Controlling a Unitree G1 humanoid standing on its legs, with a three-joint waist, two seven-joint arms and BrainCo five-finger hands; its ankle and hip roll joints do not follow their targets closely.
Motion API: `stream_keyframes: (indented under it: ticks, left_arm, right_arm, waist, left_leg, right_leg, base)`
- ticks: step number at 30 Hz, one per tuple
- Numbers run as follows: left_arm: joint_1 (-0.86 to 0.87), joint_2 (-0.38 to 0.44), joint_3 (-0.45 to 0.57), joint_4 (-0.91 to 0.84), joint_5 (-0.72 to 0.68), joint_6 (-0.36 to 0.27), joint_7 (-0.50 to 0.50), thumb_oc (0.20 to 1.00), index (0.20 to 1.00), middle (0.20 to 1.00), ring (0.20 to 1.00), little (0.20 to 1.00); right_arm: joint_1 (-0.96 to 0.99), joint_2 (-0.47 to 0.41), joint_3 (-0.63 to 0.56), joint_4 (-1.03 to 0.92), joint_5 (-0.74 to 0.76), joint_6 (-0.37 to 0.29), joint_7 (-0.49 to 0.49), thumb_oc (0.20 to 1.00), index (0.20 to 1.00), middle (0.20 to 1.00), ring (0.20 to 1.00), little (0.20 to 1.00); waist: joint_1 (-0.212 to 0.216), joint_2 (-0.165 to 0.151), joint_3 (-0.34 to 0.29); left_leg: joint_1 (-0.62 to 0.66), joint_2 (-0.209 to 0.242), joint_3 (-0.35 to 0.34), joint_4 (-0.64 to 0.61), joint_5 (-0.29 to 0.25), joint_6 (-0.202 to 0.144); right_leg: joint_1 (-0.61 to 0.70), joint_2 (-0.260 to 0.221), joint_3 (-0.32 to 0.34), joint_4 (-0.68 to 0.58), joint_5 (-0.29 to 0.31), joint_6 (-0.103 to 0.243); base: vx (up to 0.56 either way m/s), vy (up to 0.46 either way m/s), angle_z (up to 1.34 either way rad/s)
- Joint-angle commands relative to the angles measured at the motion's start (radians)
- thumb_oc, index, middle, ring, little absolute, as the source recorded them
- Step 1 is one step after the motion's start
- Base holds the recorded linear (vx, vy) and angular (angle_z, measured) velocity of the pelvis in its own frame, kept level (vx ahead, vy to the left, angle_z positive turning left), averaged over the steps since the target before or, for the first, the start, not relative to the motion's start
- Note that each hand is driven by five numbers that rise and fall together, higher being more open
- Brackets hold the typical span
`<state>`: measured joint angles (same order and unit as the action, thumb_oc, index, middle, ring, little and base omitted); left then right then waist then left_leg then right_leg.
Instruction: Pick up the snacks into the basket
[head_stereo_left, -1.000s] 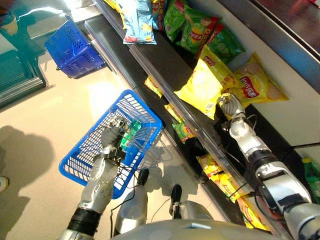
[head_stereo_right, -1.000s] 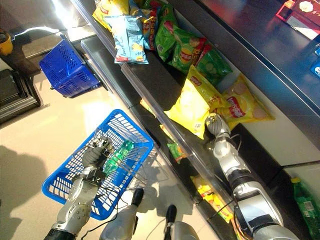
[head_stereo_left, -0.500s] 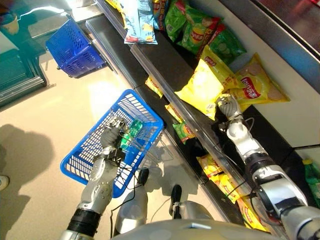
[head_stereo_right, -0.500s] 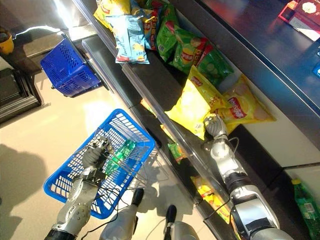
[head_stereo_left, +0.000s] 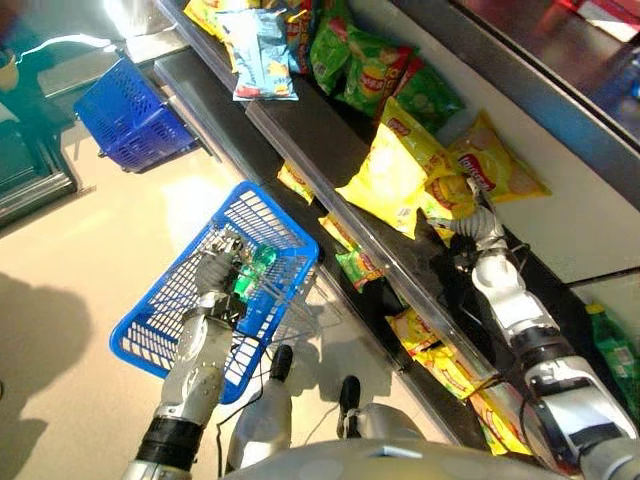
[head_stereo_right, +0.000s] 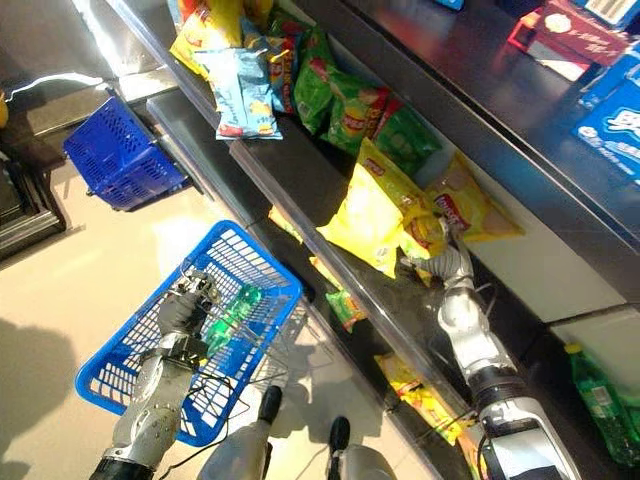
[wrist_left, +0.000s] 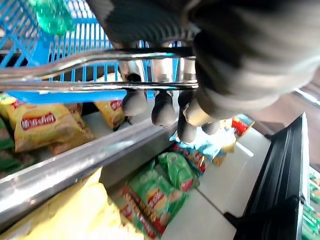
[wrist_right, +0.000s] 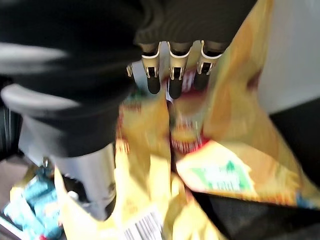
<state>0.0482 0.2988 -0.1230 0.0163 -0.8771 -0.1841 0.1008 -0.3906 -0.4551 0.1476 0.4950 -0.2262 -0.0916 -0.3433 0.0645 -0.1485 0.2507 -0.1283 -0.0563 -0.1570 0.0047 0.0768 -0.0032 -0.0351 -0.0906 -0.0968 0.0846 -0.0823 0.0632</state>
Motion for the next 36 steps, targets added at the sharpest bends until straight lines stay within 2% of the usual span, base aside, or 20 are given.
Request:
stream_keyframes:
  ticks: [1,3,6,9,10,11,13,16,17,27,30,36]
  left_arm:
    - [-0.063,0.005,0.034,-0.211,0.092,-0.145,-0.084,0.200,0.200,0.200,0.200,0.200]
    - [-0.064,0.003,0.036,-0.206,0.095,-0.145,-0.084,0.200,0.200,0.200,0.200,0.200]
    - [-0.065,0.001,0.031,-0.205,0.091,-0.147,-0.081,0.200,0.200,0.200,0.200,0.200]
    - [-0.068,-0.001,0.018,-0.200,0.082,-0.140,-0.069,0.200,0.200,0.200,0.200,0.200]
    - [-0.068,-0.001,0.018,-0.200,0.082,-0.140,-0.069,0.200,0.200,0.200,0.200,0.200]
    - [-0.069,0.002,0.012,-0.201,0.077,-0.133,-0.062,0.200,0.200,0.200,0.200,0.200]
    - [-0.067,0.009,0.004,-0.208,0.076,-0.127,-0.061,0.200,0.200,0.200,0.200,0.200]
    - [-0.066,0.013,0.003,-0.217,0.071,-0.118,-0.059,0.200,0.200,0.200,0.200,0.200]
    - [-0.068,0.014,-0.003,-0.222,0.067,-0.113,-0.057,0.200,0.200,0.200,0.200,0.200]
    - [-0.054,0.027,-0.014,-0.240,0.053,-0.106,-0.059,0.200,0.200,0.200,0.200,0.200]
    - [-0.055,0.032,-0.021,-0.254,0.046,-0.101,-0.052,0.200,0.200,0.200,0.200,0.200]
    - [-0.053,0.035,-0.019,-0.263,0.052,-0.101,-0.032,0.200,0.200,0.200,0.200,0.200]
  right_arm:
    - [-0.039,-0.051,0.038,-0.043,-0.104,-0.042,-0.005,1.000,1.000,1.000,1.000,1.000]
    - [-0.043,-0.055,0.044,-0.054,-0.119,-0.043,0.002,1.000,1.000,1.000,1.000,1.000]
    - [-0.047,-0.022,0.037,-0.038,-0.063,-0.049,0.003,1.000,1.000,1.000,1.000,1.000]
    - [-0.069,0.083,0.039,0.021,0.135,-0.059,0.027,1.000,1.000,1.000,1.000,1.000]
    - [-0.069,0.083,0.039,0.021,0.135,-0.059,0.027,1.000,1.000,1.000,1.000,1.000]
    - [-0.091,0.129,0.050,0.074,0.253,-0.071,0.046,1.000,1.000,1.000,1.000,1.000]
    - [-0.118,0.173,0.060,0.117,0.392,-0.090,0.066,1.000,1.000,1.000,1.000,1.000]
    - [-0.150,0.197,0.076,0.154,0.475,-0.095,0.094,1.000,1.000,1.000,1.000,1.000]
    - [-0.169,0.218,0.093,0.160,0.569,-0.103,0.118,1.000,1.000,1.000,1.000,1.000]
    - [-0.196,0.261,0.088,0.220,0.689,-0.097,0.125,1.000,1.000,1.000,1.000,1.000]
    - [-0.236,0.290,0.064,0.337,0.727,-0.082,0.092,1.000,1.000,1.000,1.000,1.000]
    - [-0.254,0.309,0.023,0.418,0.727,-0.071,0.039,1.000,1.000,1.000,1.000,1.000]
  waist:
    - [0.007,-0.004,-0.117]
    - [0.004,-0.005,-0.120]
    - [0.002,-0.006,-0.123]
    - [0.003,-0.004,-0.124]
    - [0.003,-0.005,-0.124]
    - [0.007,-0.005,-0.121]
    - [0.014,-0.003,-0.116]
    - [0.022,-0.004,-0.109]
    - [0.031,-0.003,-0.100]
    - [0.050,0.000,-0.081]
    - [0.060,-0.001,-0.076]
    - [0.064,0.003,-0.075]
  left_leg:
    - [0.096,-0.042,0.038,-0.024,-0.141,0.053]
    - [0.101,-0.042,0.042,-0.022,-0.145,0.054]
    - [0.104,-0.043,0.044,-0.020,-0.147,0.056]
    - [0.111,-0.042,0.052,-0.020,-0.149,0.058]
    - [0.111,-0.042,0.052,-0.021,-0.149,0.058]
    - [0.113,-0.042,0.057,-0.023,-0.149,0.059]
    - [0.112,-0.042,0.057,-0.024,-0.147,0.058]
    - [0.111,-0.042,0.057,-0.026,-0.145,0.058]
    - [0.106,-0.044,0.057,-0.026,-0.142,0.056]
    - [0.088,-0.047,0.040,-0.036,-0.128,0.054]
    - [0.087,-0.050,0.032,-0.041,-0.125,0.053]
    - [0.085,-0.050,0.026,-0.041,-0.125,0.052]
  right_leg:
    - [-0.095,-0.037,0.034,0.109,0.105,0.114]
    - [-0.093,-0.038,0.040,0.112,0.107,0.115]
    - [-0.092,-0.038,0.044,0.115,0.110,0.115]
    - [-0.097,-0.038,0.052,0.121,0.112,0.116]
    - [-0.097,-0.038,0.052,0.121,0.112,0.116]
    - [-0.097,-0.037,0.055,0.116,0.115,0.116]
    - [-0.101,-0.037,0.055,0.114,0.119,0.115]
    - [-0.105,-0.038,0.055,0.112,0.122,0.113]
    - [-0.108,-0.040,0.052,0.107,0.124,0.113]
    - [-0.112,-0.046,0.025,0.097,0.124,0.107]
    - [-0.110,-0.047,0.017,0.091,0.125,0.105]
    - [-0.111,-0.050,0.010,0.094,0.124,0.105]
  base:
    - [0.00,0.011,-0.17]
    - [0.01,0.023,-0.13]
    - [0.00,0.017,-0.03]
    - [-0.01,0.025,-0.05]
    - [-0.01,0.016,-0.11]
    - [-0.01,0.011,-0.09]
    - [-0.01,0.008,-0.08]
    - [0.00,0.000,-0.02]
    - [0.00,0.000,0.00]
    - [0.00,-0.013,0.05]
    - [0.00,-0.009,0.07]
    - [0.00,-0.002,0.01]
